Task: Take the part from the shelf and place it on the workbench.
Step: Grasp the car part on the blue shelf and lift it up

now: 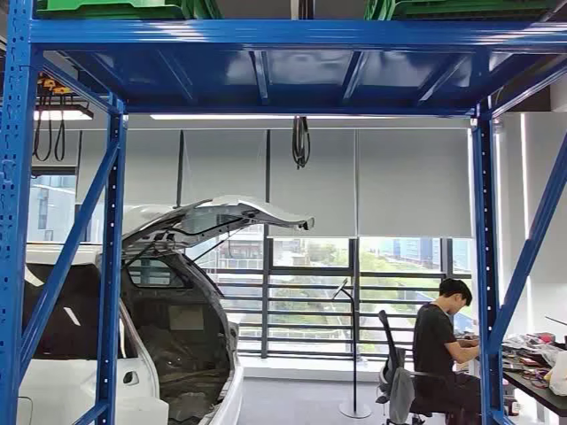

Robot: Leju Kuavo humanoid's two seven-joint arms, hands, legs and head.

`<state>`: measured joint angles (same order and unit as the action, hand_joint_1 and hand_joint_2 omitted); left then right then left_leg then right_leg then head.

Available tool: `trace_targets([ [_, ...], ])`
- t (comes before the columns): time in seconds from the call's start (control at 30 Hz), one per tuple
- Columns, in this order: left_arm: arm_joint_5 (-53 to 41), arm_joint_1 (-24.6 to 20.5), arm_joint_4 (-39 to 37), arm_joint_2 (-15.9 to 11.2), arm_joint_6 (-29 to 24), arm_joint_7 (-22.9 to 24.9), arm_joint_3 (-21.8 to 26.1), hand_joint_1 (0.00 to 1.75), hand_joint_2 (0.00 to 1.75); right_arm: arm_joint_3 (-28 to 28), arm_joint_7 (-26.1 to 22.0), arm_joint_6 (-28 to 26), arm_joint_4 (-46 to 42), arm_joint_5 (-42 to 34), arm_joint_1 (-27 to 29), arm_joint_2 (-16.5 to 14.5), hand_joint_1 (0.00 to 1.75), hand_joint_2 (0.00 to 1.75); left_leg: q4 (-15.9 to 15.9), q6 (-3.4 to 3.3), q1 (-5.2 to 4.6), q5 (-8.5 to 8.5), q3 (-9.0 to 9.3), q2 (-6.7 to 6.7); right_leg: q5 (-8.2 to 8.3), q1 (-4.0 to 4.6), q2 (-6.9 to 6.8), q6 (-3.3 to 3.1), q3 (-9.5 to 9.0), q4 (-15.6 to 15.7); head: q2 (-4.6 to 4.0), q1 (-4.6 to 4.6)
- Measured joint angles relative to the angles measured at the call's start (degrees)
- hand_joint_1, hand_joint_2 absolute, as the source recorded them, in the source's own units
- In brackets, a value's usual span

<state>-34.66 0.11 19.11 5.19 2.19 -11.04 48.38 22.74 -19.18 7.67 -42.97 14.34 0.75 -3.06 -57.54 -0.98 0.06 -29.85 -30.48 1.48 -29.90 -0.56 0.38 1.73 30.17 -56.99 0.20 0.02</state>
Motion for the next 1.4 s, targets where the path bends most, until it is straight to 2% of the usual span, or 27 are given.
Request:
trace_targets([
  [0.17,-1.5,-0.4,-0.4,0.2,0.1,-0.1,2.8,0.0,0.0,-1.7,-2.0,0.7,-8.0,-0.1,-0.6,0.0,0.0,0.0,0.0,0.0,0.0,0.0,0.0,0.0,0.01,0.0,0.0,0.01,0.0,0.0,0.0,0.0],
  [0.37,-3.9,-1.1,-0.9,0.5,0.2,-0.2,6.9,0.0,0.0,-6.4,-4.9,1.3,-19.5,0.0,-1.8,0.6,0.0,0.0,0.0,-0.01,0.01,0.02,0.01,0.0,0.03,0.01,0.0,0.02,0.01,0.0,0.0,0.0],
  [1.4,-16.7,-4.2,-3.8,3.0,1.4,-0.6,25.1,0.0,0.0,-39.7,-17.7,3.7,-73.6,-0.1,-8.1,5.7,0.0,0.0,0.0,-0.01,0.01,0.03,-0.01,0.0,0.04,0.01,0.0,0.03,0.04,0.0,0.0,0.0],
])
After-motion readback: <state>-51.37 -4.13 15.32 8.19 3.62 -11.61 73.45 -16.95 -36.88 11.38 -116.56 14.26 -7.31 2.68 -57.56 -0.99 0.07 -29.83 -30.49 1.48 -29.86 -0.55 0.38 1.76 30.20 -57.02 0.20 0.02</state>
